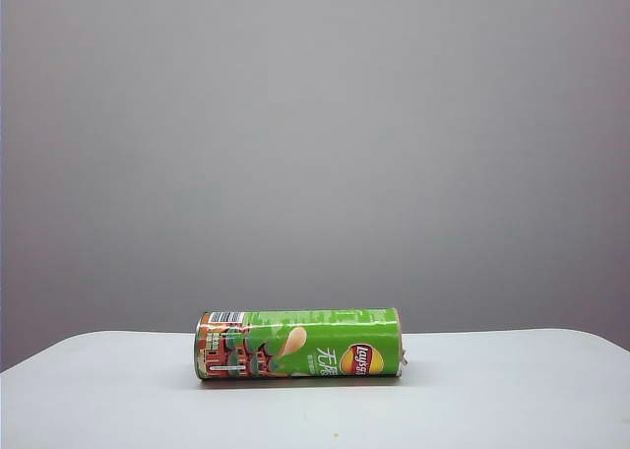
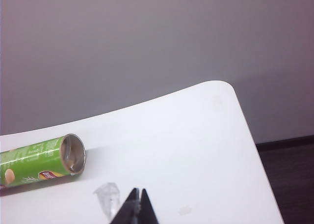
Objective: Pick up the green tub of chips from the desk, push the transparent container that's holding the chips and has slipped out back in, and finally put the chips back on the desk.
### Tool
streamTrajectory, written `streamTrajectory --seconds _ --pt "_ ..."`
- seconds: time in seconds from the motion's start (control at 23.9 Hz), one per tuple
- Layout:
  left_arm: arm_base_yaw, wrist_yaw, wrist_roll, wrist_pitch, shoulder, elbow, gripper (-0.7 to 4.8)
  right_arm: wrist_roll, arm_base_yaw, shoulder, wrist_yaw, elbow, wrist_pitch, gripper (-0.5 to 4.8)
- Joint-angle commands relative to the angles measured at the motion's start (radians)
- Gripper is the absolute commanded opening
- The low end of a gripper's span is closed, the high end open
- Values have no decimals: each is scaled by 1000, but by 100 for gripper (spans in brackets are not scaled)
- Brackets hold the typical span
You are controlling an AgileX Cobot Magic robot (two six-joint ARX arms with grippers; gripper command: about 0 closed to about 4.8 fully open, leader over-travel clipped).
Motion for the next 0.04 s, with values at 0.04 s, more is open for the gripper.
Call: streamTrajectory --seconds 0.04 --pt "2 -5 0 -8 1 -1 85 -2 0 0 0 -6 14 -5"
